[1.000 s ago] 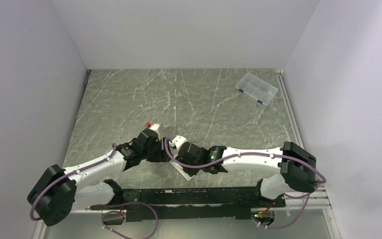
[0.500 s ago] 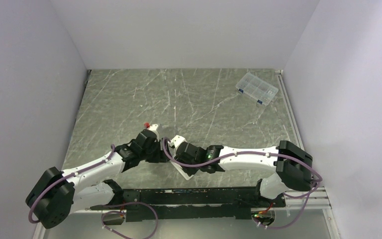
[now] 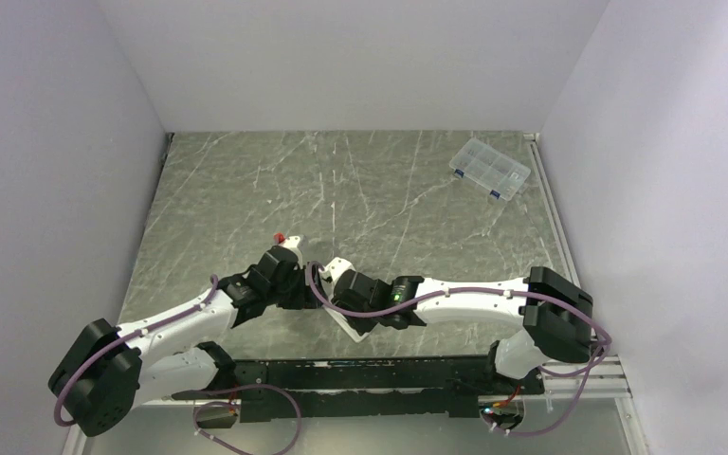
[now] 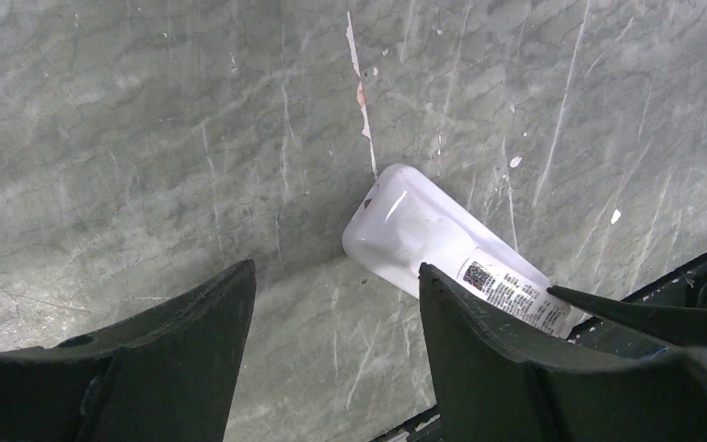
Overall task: Load the batteries into the remote control
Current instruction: Load the battery cover into the remote control.
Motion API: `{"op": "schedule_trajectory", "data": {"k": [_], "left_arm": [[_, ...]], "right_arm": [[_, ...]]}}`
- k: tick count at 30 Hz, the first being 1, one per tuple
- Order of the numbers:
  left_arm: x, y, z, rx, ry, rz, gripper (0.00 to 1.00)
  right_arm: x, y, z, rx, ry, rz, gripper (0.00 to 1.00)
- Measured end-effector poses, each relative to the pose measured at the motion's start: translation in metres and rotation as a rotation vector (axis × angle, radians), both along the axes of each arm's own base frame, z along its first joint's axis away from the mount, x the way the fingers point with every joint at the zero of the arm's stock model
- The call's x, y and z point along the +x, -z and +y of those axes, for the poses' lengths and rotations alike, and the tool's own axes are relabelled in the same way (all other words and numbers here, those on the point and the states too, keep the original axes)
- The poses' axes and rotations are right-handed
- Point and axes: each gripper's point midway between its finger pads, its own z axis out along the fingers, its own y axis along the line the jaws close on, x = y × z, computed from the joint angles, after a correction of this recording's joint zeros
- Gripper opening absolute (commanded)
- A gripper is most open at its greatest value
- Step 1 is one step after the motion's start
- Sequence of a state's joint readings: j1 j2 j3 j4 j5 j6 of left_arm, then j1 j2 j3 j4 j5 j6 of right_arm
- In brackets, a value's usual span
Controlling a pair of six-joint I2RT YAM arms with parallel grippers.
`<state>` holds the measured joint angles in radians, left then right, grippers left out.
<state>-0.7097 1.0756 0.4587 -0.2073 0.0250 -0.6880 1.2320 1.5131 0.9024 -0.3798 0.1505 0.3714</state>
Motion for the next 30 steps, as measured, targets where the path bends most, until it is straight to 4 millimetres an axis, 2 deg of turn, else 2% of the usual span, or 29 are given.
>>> {"op": "schedule_trajectory", "data": {"k": [30], "left_arm": [[-0.0014, 0.0035, 0.0025, 0.003, -0.004, 0.009, 0.7]], "right_arm": [[-0.0011, 0.0067, -0.0009, -0.015, 0.013, 0.015, 0.29]]}}
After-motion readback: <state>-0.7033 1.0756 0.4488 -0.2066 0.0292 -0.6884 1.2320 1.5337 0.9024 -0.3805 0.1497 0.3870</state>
